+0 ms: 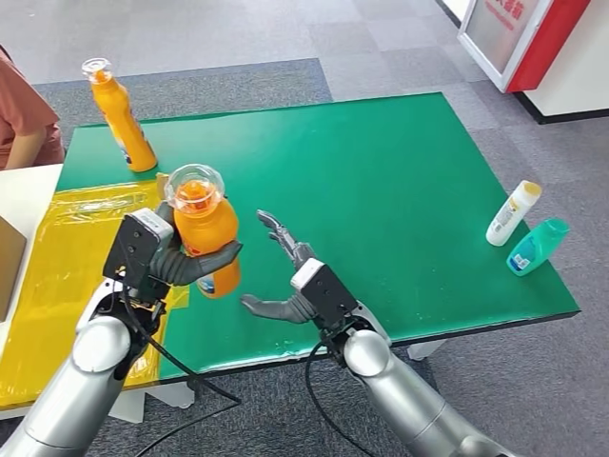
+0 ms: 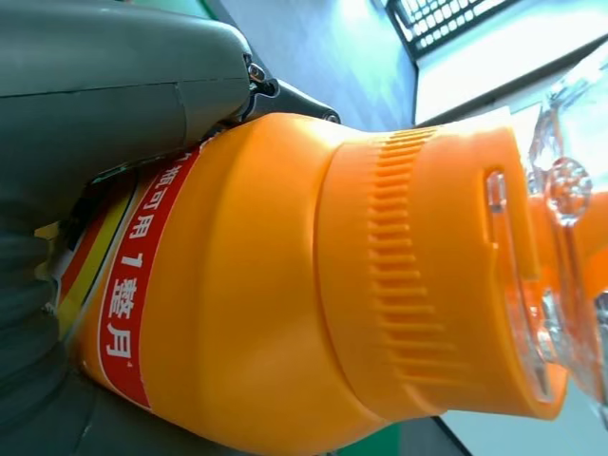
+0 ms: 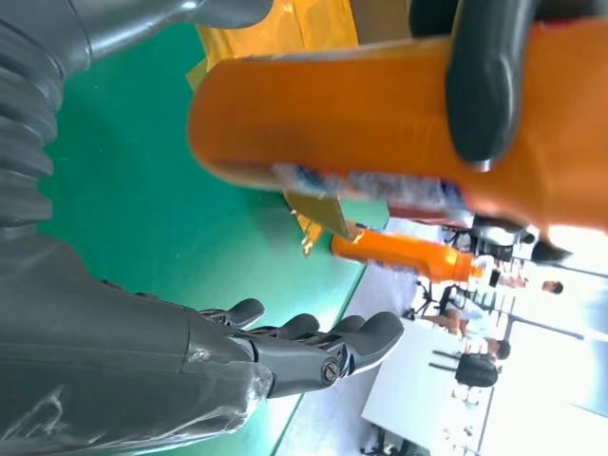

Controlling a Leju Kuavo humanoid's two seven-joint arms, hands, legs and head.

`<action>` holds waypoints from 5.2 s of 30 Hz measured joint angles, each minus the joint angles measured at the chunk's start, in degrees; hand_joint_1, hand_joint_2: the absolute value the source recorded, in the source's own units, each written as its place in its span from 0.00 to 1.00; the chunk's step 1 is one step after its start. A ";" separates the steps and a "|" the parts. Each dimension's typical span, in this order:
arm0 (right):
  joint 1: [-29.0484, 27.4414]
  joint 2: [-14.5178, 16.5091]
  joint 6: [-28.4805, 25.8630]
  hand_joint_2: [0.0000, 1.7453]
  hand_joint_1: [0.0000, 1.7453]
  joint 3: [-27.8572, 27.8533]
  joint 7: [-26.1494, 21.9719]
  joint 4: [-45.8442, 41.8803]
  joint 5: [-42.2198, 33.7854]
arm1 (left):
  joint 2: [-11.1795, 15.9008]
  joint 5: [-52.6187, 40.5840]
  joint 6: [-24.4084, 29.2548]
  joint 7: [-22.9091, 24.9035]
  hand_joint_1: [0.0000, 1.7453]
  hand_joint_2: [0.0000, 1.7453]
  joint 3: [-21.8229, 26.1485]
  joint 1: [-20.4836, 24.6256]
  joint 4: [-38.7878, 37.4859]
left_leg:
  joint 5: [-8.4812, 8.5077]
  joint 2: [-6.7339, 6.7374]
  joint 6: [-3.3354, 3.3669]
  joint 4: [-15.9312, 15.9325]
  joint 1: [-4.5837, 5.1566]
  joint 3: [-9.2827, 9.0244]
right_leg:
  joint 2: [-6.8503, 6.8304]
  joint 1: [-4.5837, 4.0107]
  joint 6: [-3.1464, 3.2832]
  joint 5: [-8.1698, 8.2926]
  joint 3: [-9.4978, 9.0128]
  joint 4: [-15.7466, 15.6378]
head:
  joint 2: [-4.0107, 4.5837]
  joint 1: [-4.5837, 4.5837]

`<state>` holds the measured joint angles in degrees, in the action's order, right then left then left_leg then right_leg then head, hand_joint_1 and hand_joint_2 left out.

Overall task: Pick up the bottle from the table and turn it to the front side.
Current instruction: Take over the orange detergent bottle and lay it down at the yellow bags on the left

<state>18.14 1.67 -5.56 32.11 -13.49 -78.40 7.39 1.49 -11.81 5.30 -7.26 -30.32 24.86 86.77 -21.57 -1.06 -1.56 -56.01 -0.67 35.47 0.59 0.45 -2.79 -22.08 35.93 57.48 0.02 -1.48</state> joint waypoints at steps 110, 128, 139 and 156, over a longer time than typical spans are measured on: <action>2.49 1.61 6.27 1.00 0.00 -2.55 2.15 -1.31 -1.62 | 7.36 -71.09 20.73 12.49 0.03 1.00 7.46 3.31 -42.58 | 0.05 0.00 -0.08 0.00 -0.02 0.12 | 0.00 -0.02 0.10 0.01 0.16 0.11 | 0.00 0.01; 2.46 1.61 6.42 1.00 0.00 -1.13 2.16 -1.49 -2.09 | 7.21 -70.95 23.02 13.03 0.00 1.00 8.50 3.27 -47.49 | 0.07 0.01 -0.10 0.00 -0.02 0.12 | 0.00 -0.04 0.11 0.01 0.16 0.11 | 0.00 0.01; 2.48 1.61 6.48 1.00 0.00 -0.95 2.16 -1.64 -2.34 | 7.23 -71.18 23.52 12.69 0.00 1.00 8.97 3.14 -47.76 | 0.07 0.01 -0.10 0.00 -0.02 0.12 | 0.00 -0.05 0.10 0.01 0.16 0.11 | 0.00 0.01; 2.50 1.61 6.03 1.00 0.00 -0.90 2.16 -1.64 -2.40 | 6.85 -64.91 23.60 8.52 0.00 1.00 12.02 2.96 -47.48 | 0.07 0.01 -0.10 0.00 -0.02 0.12 | 0.00 -0.05 0.11 0.01 0.17 0.11 | 0.00 0.01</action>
<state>20.64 3.28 0.47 31.21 -11.32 -80.05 4.99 8.34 -76.72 28.90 1.26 -18.30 27.82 39.28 -21.50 -1.06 -1.66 -56.01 -0.70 35.59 0.59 0.40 -2.68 -22.07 36.10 57.59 0.02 -1.46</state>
